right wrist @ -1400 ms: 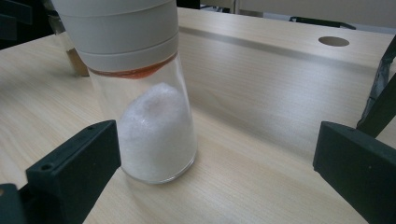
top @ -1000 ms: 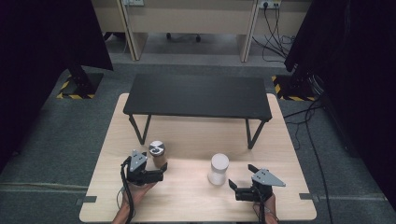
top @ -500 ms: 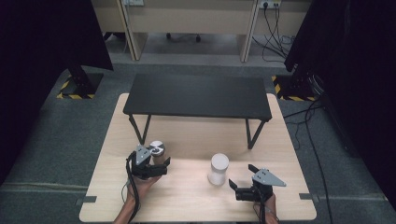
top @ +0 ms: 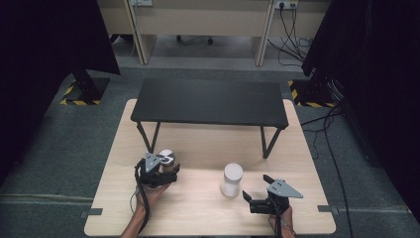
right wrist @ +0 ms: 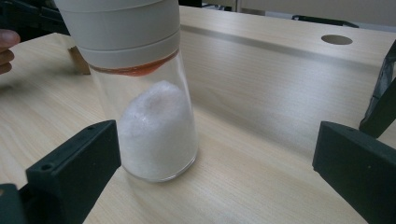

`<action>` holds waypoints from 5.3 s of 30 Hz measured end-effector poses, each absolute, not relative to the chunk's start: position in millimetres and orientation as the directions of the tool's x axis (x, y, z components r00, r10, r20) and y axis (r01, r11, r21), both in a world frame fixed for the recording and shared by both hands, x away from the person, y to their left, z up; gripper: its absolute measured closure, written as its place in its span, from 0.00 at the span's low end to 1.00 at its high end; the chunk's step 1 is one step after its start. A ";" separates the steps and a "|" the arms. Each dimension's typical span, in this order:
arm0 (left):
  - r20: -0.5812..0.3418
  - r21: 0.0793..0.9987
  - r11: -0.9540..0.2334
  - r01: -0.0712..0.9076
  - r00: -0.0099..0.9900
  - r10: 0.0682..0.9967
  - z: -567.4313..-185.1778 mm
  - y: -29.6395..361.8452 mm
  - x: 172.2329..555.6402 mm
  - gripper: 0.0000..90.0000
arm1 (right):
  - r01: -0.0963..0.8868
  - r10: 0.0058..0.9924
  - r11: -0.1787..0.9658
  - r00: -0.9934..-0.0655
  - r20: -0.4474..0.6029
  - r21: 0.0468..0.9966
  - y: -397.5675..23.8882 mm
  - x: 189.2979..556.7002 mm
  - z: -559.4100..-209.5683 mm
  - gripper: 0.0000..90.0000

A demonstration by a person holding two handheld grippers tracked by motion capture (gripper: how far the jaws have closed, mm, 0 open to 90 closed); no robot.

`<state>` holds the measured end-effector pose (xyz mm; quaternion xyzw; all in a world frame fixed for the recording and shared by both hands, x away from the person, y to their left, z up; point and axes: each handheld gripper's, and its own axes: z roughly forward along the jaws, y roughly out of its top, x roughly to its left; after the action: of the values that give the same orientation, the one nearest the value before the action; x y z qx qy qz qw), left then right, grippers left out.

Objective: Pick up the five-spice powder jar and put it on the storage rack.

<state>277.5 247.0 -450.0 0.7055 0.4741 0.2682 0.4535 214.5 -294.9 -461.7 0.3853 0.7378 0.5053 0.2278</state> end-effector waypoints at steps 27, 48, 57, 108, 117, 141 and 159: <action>-0.027 0.900 -0.162 0.405 0.423 0.906 -457.0 249.4 281.9 0.34 | 0.334 0.799 0.196 -0.600 0.048 0.922 -294.1 214.0 -461.4 0.01; -0.026 0.903 -0.163 0.398 0.430 0.902 -452.7 248.8 281.2 0.34 | 0.332 0.799 0.193 -0.600 0.049 0.923 -294.5 214.0 -461.8 0.01; -0.024 0.902 -0.176 0.393 0.453 0.891 -434.4 249.1 282.2 0.34 | 0.330 0.798 0.192 -0.600 0.048 0.924 -294.7 213.8 -461.7 0.01; -0.061 0.897 -0.215 0.387 0.589 0.806 -273.0 253.6 309.8 0.34 | 0.326 0.799 0.196 -0.600 0.042 0.925 -294.2 212.4 -460.5 0.01; -0.040 0.900 -0.220 0.376 0.574 0.818 -248.6 252.8 322.5 0.34 | 0.326 0.799 0.197 -0.600 0.041 0.925 -294.4 212.5 -460.5 0.01; -0.033 0.892 -0.178 0.416 0.452 0.892 -226.0 230.9 364.5 0.34 | 0.329 0.796 0.189 -0.603 0.052 0.925 -296.9 212.7 -460.2 0.01; -0.038 0.890 -0.135 0.435 0.366 0.930 -221.5 220.4 388.5 0.34 | 0.325 0.792 0.189 -0.608 0.052 0.926 -299.7 212.8 -460.7 0.01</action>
<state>388.5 220.4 -221.5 0.6990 0.4881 0.2805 0.4410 212.8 -299.7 -460.7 0.3794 0.7365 0.5114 0.2282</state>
